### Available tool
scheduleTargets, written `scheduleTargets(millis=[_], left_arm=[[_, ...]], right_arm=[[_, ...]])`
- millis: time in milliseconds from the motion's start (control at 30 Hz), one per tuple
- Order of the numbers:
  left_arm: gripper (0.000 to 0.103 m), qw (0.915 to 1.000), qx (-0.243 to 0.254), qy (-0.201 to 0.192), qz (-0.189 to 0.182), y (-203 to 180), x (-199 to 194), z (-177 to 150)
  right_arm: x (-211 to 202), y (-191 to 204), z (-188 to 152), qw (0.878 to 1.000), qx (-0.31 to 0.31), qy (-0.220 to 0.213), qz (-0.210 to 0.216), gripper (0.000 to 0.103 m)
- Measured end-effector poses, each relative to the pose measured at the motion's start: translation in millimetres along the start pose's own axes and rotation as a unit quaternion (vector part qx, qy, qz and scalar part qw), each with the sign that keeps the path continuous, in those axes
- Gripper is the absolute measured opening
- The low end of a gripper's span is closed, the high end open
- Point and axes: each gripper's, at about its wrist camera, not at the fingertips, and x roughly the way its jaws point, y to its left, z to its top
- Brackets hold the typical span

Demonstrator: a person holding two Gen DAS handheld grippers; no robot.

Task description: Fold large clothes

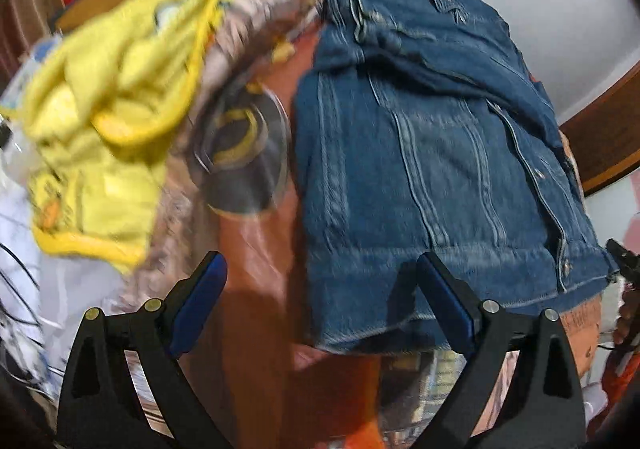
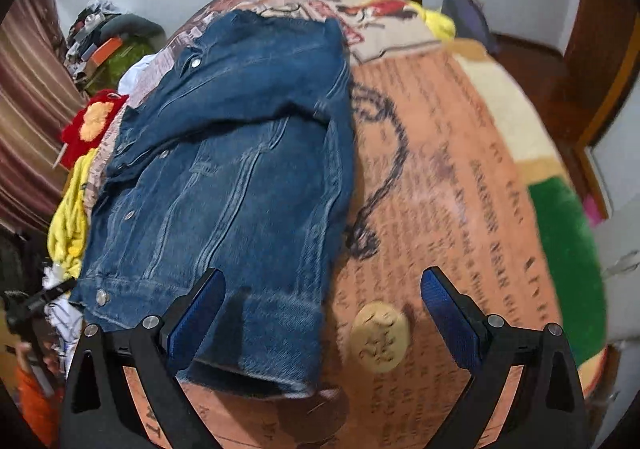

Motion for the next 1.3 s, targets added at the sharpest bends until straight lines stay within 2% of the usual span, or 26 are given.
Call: scheduleTargets(millis=[67,167,200,233,267,300,333,367,433,467,500,533,700,900,1067,1300], left_arm=[[0.092,0.9998,-0.005,0.011,-0.016,-2.0,7.2,-4.9],[0.082,0.9993,0.008,0.020,-0.031,-10.4,13.1,-8.0],[0.076,0.9991,0.008,0.019,-0.036,-12.1,14.1,-8.1],[0.069,0.9988,0.005,0.020,-0.044,-12.4,15.3,-7.8],[0.065,0.9981,-0.001,0.024,-0.057,-11.8,17.2,-7.8],[0.063,0.9978,-0.007,0.024,-0.061,-11.2,18.3,-7.6],[0.058,0.9978,-0.008,0.021,-0.062,-11.1,18.2,-7.3],[0.054,0.9980,-0.004,0.014,-0.061,-12.2,16.3,-7.8],[0.041,0.9984,-0.002,0.003,-0.056,-13.9,12.3,-7.1],[0.037,0.9985,0.000,-0.002,-0.055,-14.5,10.4,-6.4],[0.026,0.9986,0.001,-0.010,-0.052,-15.2,7.4,-5.1],[0.021,0.9990,0.002,-0.015,-0.042,-15.5,5.5,-3.0],[0.019,0.9976,0.001,-0.053,-0.043,-19.7,-12.3,15.1],[0.017,0.9920,0.032,-0.111,-0.050,-44.4,-42.4,51.3],[0.016,0.9827,0.063,-0.167,-0.051,-65.1,-65.5,93.5],[0.016,0.9742,0.062,-0.210,-0.056,-77.2,-66.0,158.3]], right_arm=[[4.2,2.3,-5.8,1.000,0.005,0.009,0.022,0.097],[10.9,8.0,-12.5,0.999,0.011,0.018,0.050,0.089],[11.6,10.6,-14.0,0.999,0.009,0.015,0.045,0.086],[11.8,13.4,-15.8,0.999,0.005,0.006,0.040,0.079],[12.1,15.9,-16.8,0.999,0.004,0.003,0.043,0.075],[12.3,18.1,-16.8,0.999,0.003,0.001,0.045,0.066],[12.2,20.2,-16.1,0.999,0.000,-0.001,0.044,0.058],[11.4,23.3,-14.9,0.999,-0.006,-0.004,0.043,0.055],[9.9,25.6,-13.0,0.999,-0.012,-0.009,0.042,0.037],[8.3,25.8,-11.6,0.999,-0.015,-0.013,0.038,0.033],[7.4,25.6,-10.4,0.999,-0.016,-0.013,0.042,0.030],[6.9,25.9,-8.2,0.999,-0.018,-0.011,0.048,0.026],[-1.9,33.1,1.7,0.997,-0.039,-0.030,0.058,0.018],[-15.8,43.6,31.0,0.994,-0.051,-0.064,0.078,0.017],[-26.9,49.8,71.2,0.989,-0.040,-0.111,0.088,0.016],[-24.9,50.5,142.1,0.984,-0.019,-0.154,0.090,0.016]])
